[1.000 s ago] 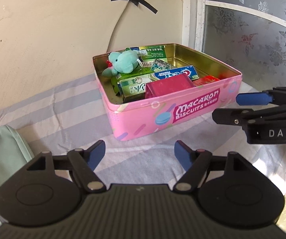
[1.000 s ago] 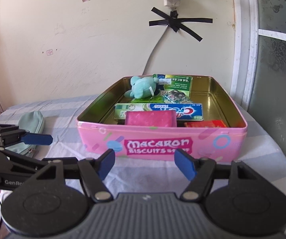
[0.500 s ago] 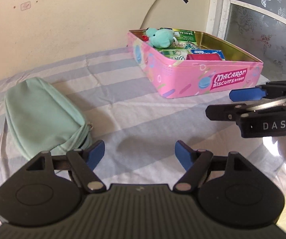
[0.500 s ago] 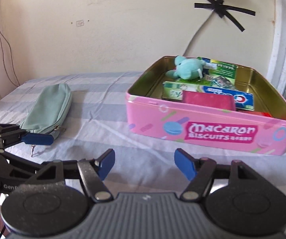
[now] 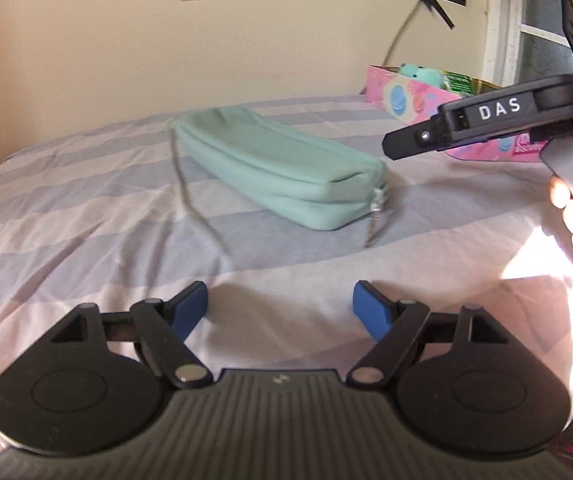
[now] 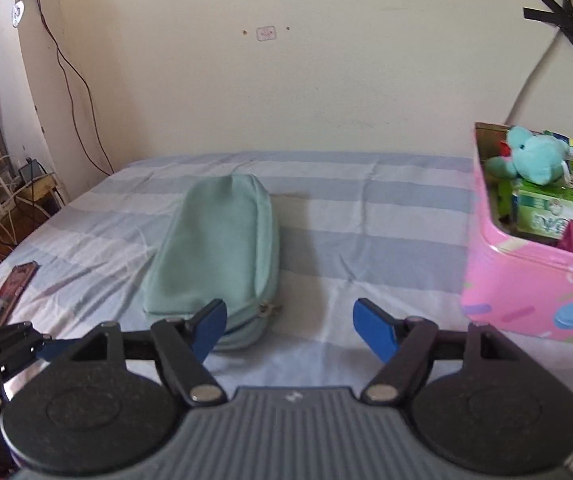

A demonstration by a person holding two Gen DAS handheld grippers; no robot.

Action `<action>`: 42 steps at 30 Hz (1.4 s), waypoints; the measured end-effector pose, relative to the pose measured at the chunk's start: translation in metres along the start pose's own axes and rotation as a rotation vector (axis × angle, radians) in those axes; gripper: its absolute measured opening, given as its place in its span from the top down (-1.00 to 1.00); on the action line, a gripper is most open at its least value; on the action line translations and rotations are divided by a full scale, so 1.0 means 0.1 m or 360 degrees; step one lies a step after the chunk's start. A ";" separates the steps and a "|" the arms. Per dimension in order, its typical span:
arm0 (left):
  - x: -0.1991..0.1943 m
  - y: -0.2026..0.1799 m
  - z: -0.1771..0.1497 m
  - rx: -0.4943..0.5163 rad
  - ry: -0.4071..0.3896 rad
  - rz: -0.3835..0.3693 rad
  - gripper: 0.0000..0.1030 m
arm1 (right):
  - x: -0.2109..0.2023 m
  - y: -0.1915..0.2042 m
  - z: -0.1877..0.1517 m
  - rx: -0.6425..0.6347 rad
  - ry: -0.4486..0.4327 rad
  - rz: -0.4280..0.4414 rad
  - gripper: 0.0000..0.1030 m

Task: Organize objects
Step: 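Move both grippers toward the mint-green pouch on the bed, then grasp the mint-green pouch with the right gripper and lift it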

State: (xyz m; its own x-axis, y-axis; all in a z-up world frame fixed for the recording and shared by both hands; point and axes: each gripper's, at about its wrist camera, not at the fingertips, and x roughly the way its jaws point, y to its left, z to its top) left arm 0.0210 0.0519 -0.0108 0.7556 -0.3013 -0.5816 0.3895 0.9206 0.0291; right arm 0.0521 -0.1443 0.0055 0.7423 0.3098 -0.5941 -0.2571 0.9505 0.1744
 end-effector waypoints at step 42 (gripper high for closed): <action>0.30 -0.12 0.24 -0.0063 0.0071 0.0137 -0.90 | -1.45 -0.58 -1.17 -0.0121 -0.0265 -0.0028 -0.38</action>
State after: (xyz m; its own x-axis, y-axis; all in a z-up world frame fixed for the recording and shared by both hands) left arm 0.0515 0.0257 -0.0086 0.7609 -0.2100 -0.6140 0.3023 0.9519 0.0491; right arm -0.1129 -0.2467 -0.0106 0.8377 0.2988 -0.4572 -0.2846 0.9532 0.1017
